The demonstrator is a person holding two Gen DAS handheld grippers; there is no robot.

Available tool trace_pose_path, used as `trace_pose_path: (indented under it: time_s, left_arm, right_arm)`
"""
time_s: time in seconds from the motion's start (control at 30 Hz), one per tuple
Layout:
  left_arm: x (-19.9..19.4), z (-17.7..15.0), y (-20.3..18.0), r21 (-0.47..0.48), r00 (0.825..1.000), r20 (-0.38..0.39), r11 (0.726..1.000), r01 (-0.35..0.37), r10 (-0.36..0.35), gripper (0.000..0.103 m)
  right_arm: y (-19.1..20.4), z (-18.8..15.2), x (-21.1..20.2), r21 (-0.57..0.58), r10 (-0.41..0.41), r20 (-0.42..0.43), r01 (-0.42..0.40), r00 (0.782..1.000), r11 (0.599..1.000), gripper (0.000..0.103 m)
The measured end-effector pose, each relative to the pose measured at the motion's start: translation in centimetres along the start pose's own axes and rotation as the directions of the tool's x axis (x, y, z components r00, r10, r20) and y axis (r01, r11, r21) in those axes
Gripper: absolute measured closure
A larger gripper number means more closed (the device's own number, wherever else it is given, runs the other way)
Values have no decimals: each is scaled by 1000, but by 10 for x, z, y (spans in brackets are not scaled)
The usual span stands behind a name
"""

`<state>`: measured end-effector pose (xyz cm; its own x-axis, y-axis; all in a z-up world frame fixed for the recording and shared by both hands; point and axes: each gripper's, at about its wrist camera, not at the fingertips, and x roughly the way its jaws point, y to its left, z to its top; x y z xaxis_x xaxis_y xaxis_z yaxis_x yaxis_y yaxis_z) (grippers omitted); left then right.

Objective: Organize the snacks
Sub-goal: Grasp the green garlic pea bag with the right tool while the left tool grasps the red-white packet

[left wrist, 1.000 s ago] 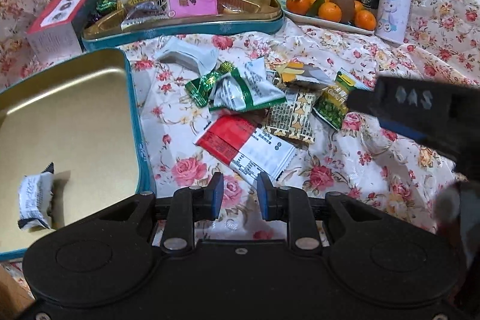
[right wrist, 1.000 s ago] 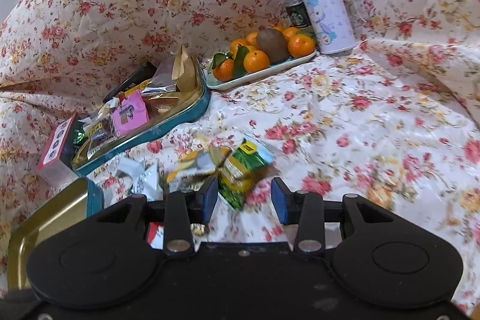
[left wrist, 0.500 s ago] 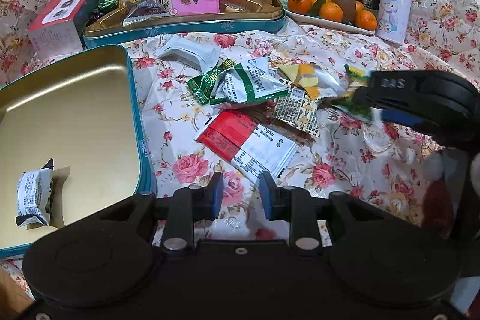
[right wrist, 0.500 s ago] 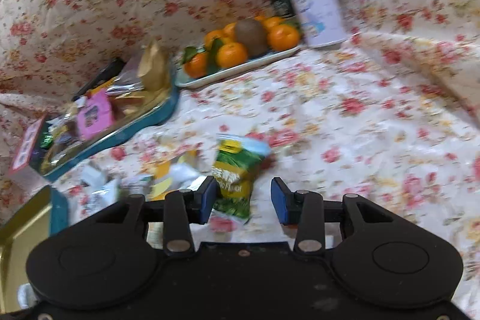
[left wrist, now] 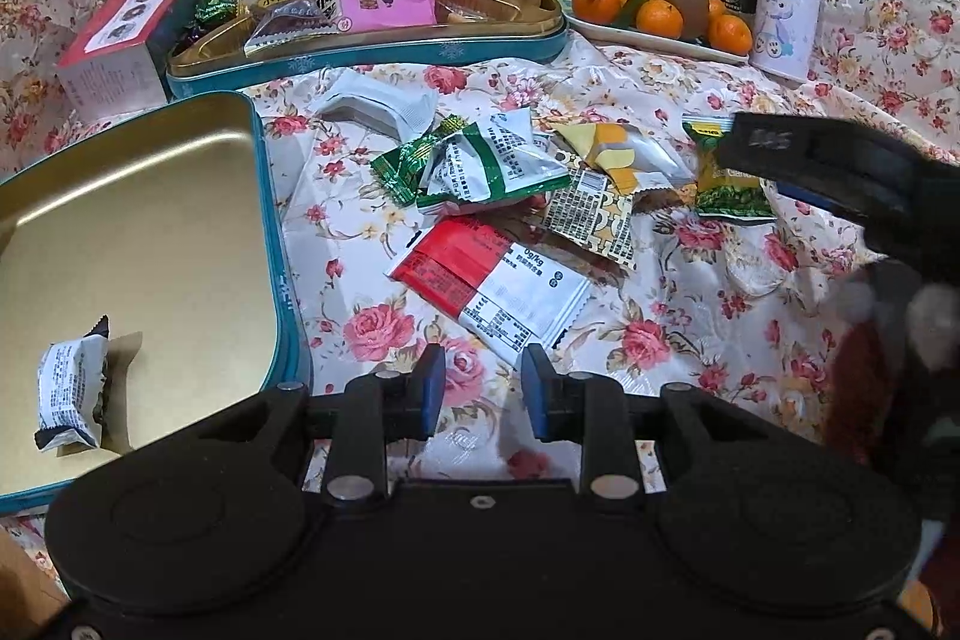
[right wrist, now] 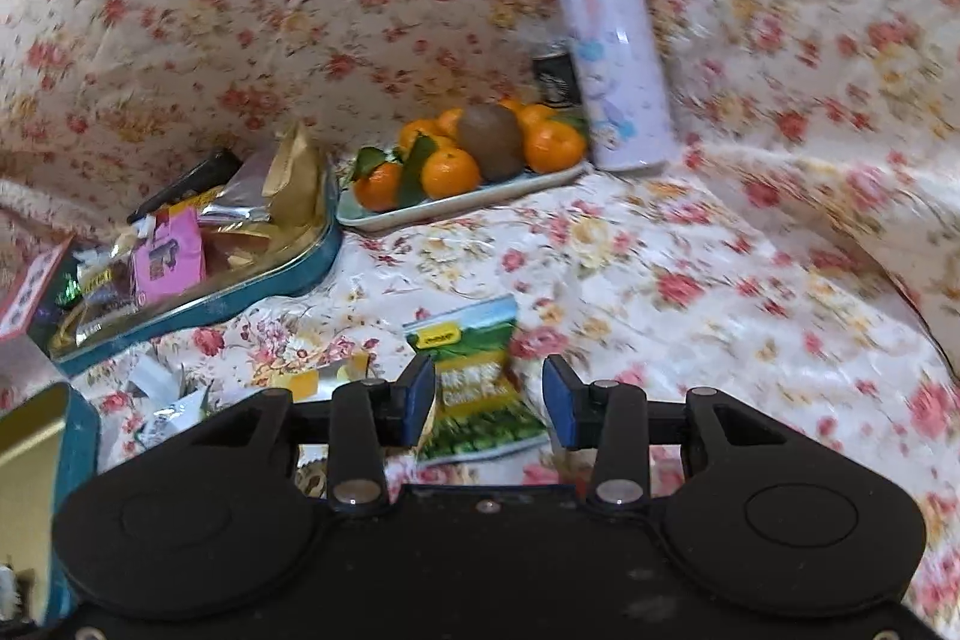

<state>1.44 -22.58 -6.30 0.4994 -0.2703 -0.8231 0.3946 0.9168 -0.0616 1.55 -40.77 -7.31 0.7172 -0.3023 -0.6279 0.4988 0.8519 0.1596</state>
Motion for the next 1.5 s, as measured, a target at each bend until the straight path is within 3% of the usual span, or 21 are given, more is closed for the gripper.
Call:
trace_pose_path:
  time_s: [0.3, 0.4, 0.77, 1.03, 1.27, 1.5]
  left_arm:
    - [0, 1, 0, -4, 1000, -6, 1000, 0, 0, 65]
    - [1, 4, 2, -27, 1000, -19, 1000, 8, -9, 65]
    - [-5, 19, 6, -71, 1000, 4, 997, 18, -18, 65]
    - [2, 40, 17, -232, 999, -9, 972, 50, -54, 65]
    - [17, 44, 12, -298, 998, -60, 954, -17, -1, 65]
    - [20, 52, 6, -319, 997, -59, 946, -58, 41, 65]
  right_arm:
    - [7, -14, 24, -159, 36, 35, -30, 999, 987, 59]
    - [3, -14, 25, -142, 69, 36, -63, 997, 988, 66]
    - [0, -15, 25, -105, 79, 47, -74, 996, 992, 68]
    - [-3, -16, 24, -81, 87, 47, -83, 995, 993, 68]
    - [-3, -17, 24, -65, 90, 49, -87, 995, 994, 68]
    - [-3, -17, 23, -59, 90, 50, -87, 995, 994, 68]
